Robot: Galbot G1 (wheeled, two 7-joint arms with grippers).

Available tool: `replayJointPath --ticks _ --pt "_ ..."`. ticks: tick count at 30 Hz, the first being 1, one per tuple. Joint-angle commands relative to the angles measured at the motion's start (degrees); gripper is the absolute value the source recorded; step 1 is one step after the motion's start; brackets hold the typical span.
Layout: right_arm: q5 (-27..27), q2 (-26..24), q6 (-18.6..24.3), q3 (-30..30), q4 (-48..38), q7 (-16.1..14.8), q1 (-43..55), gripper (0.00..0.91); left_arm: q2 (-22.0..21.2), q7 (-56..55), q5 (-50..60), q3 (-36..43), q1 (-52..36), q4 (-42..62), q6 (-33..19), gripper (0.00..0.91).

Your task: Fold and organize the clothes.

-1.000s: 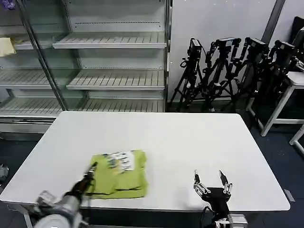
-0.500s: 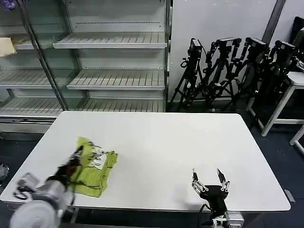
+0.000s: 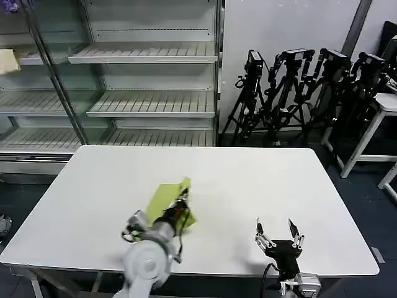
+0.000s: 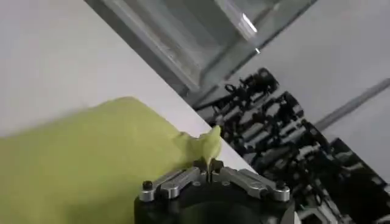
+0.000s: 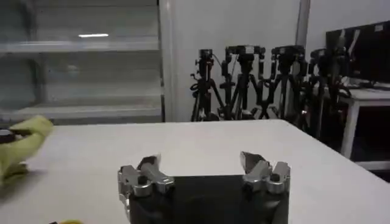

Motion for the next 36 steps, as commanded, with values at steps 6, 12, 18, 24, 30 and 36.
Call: replayJointPath --ticks 6,12,18,24,30,36 --pt "0.0 -0.71 0.01 2.14 0.82 -0.11 0.56 0.907 -7.27 1.28 -5.24 12.32 -8.11 12.46 -2.82 0.05" --pt "0.17 -0.74 -0.04 3.67 1.07 -0.1 0.28 0.907 -7.37 1.9 -8.29 13.39 -7.95 12.58 -4.22 0.05" --pt "0.1 -0.49 0.02 4.08 1.37 -0.13 -0.26 0.907 -7.14 2.06 -8.45 10.69 -7.59 10.09 -3.42 0.05" --pt "0.07 -0.72 0.05 3.53 1.52 -0.12 -0.11 0.907 -1.33 1.88 -10.18 2.29 -5.41 -0.7 -1.55 0.05" --pt "0.12 -1.32 -0.13 2.69 1.65 -0.04 0.36 0.907 9.02 1.76 -14.35 -10.18 0.42 -10.06 -0.52 0.05" --pt "0.11 -1.99 -0.14 1.63 0.99 -0.02 0.89 0.907 23.51 3.82 -21.62 -29.11 7.06 -9.05 1.66 0.05"
